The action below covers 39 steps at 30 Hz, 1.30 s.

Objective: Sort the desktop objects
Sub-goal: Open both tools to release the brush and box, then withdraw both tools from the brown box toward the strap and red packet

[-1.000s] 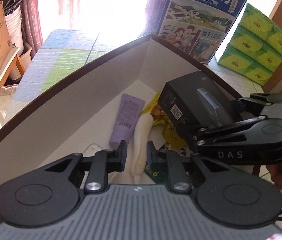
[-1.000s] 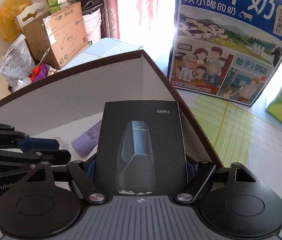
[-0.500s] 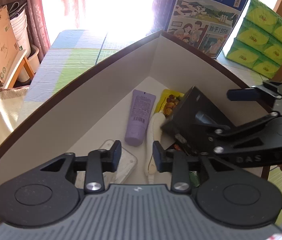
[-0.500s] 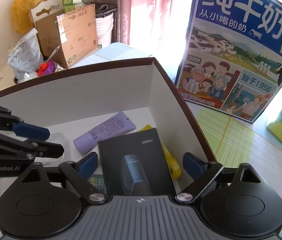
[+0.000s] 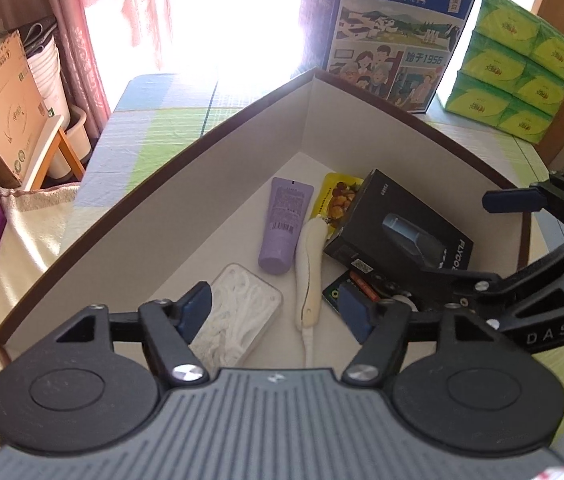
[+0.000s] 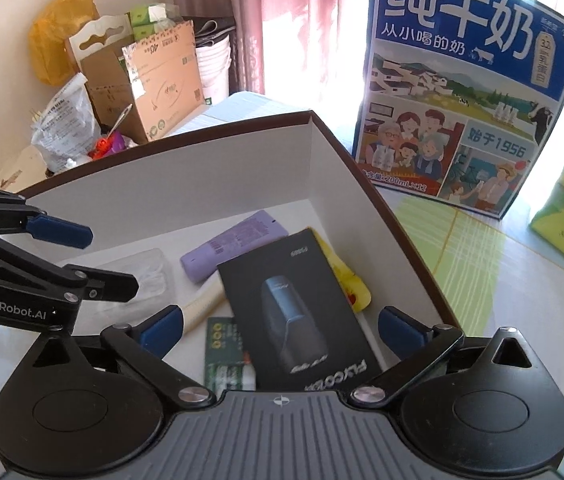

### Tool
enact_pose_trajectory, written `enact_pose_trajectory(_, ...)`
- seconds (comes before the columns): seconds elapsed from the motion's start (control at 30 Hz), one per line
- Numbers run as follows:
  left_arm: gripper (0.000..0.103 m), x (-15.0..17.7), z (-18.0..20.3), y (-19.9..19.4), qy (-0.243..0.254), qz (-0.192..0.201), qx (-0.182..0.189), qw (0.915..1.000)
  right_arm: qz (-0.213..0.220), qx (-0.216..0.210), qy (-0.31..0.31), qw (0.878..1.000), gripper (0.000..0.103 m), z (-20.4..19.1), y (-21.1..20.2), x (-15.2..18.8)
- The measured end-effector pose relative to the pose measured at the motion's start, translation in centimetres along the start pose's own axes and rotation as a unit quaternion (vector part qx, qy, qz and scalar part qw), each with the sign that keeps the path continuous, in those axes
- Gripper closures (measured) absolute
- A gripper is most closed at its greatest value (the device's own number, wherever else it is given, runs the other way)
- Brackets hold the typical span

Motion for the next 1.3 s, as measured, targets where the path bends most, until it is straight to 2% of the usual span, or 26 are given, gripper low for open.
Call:
enact_pose_trajectory(0.37,0.024,1.1,0.4,-3.6,0.008,0.011,-0.038,0.9992,0.007,-0.006,0.023,1.0,0.002,-1.1,-2.9,1.6)
enact_pose_trajectory(0.9,0.02,3.8,1.7,-10.2,0.002,0.042,-0.074,0.9964,0.04,-0.034,0.027,0.998,0.002,-4.0,-8.4,3.6)
enact_pose_trajectory(1.3,0.015,6.6,3.4,-15.3,-0.009,0.068,-0.091,0.9934,0.048,-0.06,0.023,0.997,0.002,-5.8,-12.7,6.2)
Point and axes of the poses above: each gripper's, at about its wrist camera, not at the fingertips, and y roughly the way its jaws point, z to its right, x to its underside, the point moved 4 cm from there along y, roughly the way its jaws point, and after that the axes turned 10 degrees about y, right-handed, at the moved point
